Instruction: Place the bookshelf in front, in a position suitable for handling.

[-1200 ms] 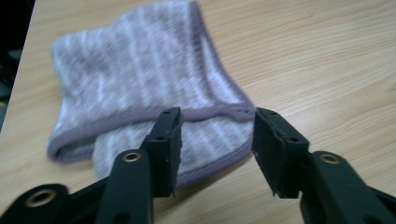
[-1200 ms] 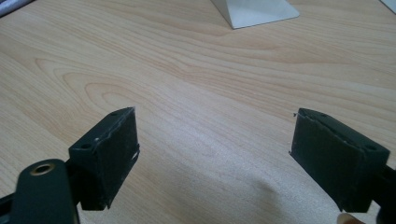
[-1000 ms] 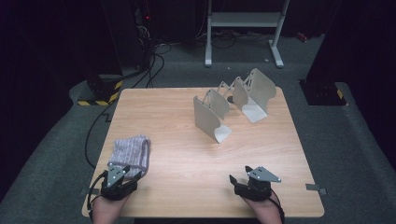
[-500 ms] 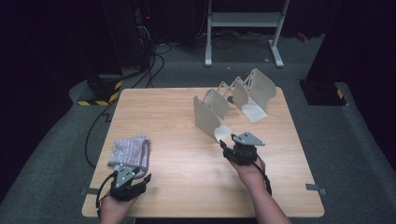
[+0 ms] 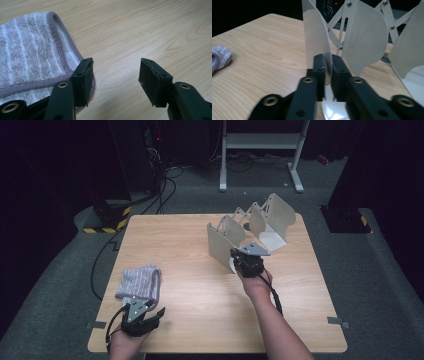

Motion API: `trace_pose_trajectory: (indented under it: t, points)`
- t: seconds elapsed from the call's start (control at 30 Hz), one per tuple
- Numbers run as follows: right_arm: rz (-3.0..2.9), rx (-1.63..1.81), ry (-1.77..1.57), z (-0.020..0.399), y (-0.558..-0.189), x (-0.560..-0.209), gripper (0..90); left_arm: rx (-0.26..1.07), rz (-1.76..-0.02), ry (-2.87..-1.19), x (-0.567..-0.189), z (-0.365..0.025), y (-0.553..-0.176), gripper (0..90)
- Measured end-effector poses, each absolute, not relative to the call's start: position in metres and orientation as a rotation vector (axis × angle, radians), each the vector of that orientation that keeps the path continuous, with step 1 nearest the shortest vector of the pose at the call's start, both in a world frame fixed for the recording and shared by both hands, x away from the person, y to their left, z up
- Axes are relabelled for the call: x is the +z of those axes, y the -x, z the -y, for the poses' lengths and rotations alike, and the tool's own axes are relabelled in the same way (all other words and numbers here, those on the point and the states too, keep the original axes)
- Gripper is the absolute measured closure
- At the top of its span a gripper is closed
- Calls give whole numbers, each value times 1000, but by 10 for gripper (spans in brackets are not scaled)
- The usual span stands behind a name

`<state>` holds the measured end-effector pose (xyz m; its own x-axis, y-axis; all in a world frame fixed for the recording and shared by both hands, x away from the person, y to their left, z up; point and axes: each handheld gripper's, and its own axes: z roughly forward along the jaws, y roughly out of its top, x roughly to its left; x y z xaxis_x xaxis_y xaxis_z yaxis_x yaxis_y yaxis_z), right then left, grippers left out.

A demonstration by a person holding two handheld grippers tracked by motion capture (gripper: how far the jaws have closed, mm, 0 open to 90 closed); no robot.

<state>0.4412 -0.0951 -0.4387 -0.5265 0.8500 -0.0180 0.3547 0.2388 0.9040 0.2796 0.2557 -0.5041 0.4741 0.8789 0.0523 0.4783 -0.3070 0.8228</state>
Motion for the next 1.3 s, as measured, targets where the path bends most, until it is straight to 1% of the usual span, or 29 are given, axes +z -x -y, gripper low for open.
trace_pose_trajectory:
  t: [0.03, 0.07, 0.13, 0.6, 0.63, 0.67, 0.73, 0.77, 0.8, 0.87, 0.97, 1.13, 1.3]
  points:
    - [-1998, 1252, -1098, 95, -441, -439, 854, 657, -1127, -1949, -504, -256, -280, 451]
    - [-2024, 1271, -1057, 90, -437, -439, 885, 665, -1124, -1945, -503, -255, -278, 451]
    - [-2039, 1285, -1031, 82, -430, -439, 895, 659, -1127, -1944, -502, -256, -279, 451]
    - [-2100, 1413, -897, 27, -391, -446, 794, 664, -1128, -1948, -502, -256, -279, 451]
    - [-2097, 1405, -885, 24, -389, -446, 785, 666, -1140, -1954, -503, -256, -280, 450]
    - [-2097, 1409, -875, 22, -388, -446, 753, 667, -1148, -1962, -503, -257, -280, 450]
    - [-2093, 1416, -867, 23, -386, -444, 659, 665, -1150, -1961, -504, -258, -281, 451]
    - [-2093, 1416, -867, 23, -386, -444, 659, 665, -1150, -1961, -504, -258, -281, 451]
    - [-2081, 1410, -872, 28, -382, -442, 554, 664, -1146, -1961, -504, -257, -281, 450]
    - [-2070, 1400, -885, 38, -378, -442, 510, 667, -1141, -1958, -505, -255, -281, 451]
    - [-2053, 1411, -952, 61, -374, -446, 467, 663, -1129, -1966, -505, -251, -281, 450]
    - [-2019, 1317, -1035, 109, -364, -463, 419, 657, -1101, -1967, -506, -243, -281, 447]
    - [-1980, 1233, -1098, 156, -348, -478, 377, 646, -1068, -1975, -506, -230, -282, 423]
